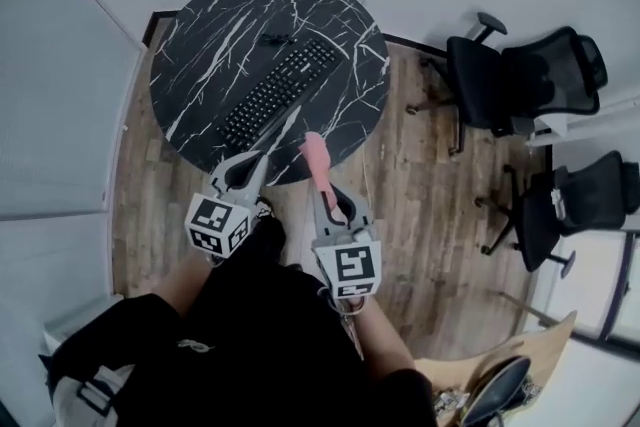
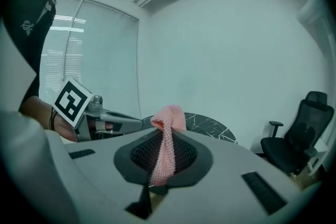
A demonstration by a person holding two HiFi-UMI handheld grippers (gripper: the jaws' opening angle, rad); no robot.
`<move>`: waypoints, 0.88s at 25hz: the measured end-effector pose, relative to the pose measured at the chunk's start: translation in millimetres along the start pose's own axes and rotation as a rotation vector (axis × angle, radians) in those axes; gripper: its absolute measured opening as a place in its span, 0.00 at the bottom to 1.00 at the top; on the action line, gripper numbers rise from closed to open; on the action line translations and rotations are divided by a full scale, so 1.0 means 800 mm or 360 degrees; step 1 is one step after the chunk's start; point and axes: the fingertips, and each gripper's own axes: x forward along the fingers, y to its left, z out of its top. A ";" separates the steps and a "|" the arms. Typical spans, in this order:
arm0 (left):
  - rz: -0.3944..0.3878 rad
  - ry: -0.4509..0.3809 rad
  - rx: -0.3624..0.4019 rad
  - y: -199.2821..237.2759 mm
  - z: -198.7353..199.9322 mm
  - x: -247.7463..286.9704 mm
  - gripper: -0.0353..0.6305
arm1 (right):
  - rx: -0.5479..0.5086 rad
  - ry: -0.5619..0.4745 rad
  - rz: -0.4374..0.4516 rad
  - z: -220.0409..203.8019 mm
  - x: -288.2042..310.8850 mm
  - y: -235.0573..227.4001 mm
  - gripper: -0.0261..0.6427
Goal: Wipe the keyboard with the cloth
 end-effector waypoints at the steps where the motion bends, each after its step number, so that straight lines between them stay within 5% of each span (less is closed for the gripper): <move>1: 0.0017 -0.0003 -0.0013 0.020 0.005 0.005 0.05 | -0.0026 0.0017 0.0024 0.007 0.018 0.001 0.05; 10: 0.0347 -0.0029 -0.0138 0.192 0.011 -0.011 0.05 | -0.0215 0.0189 0.0382 0.034 0.154 0.056 0.05; 22: 0.0930 0.0021 -0.0450 0.279 -0.050 -0.059 0.05 | -0.0521 0.0351 0.1058 0.025 0.287 0.115 0.05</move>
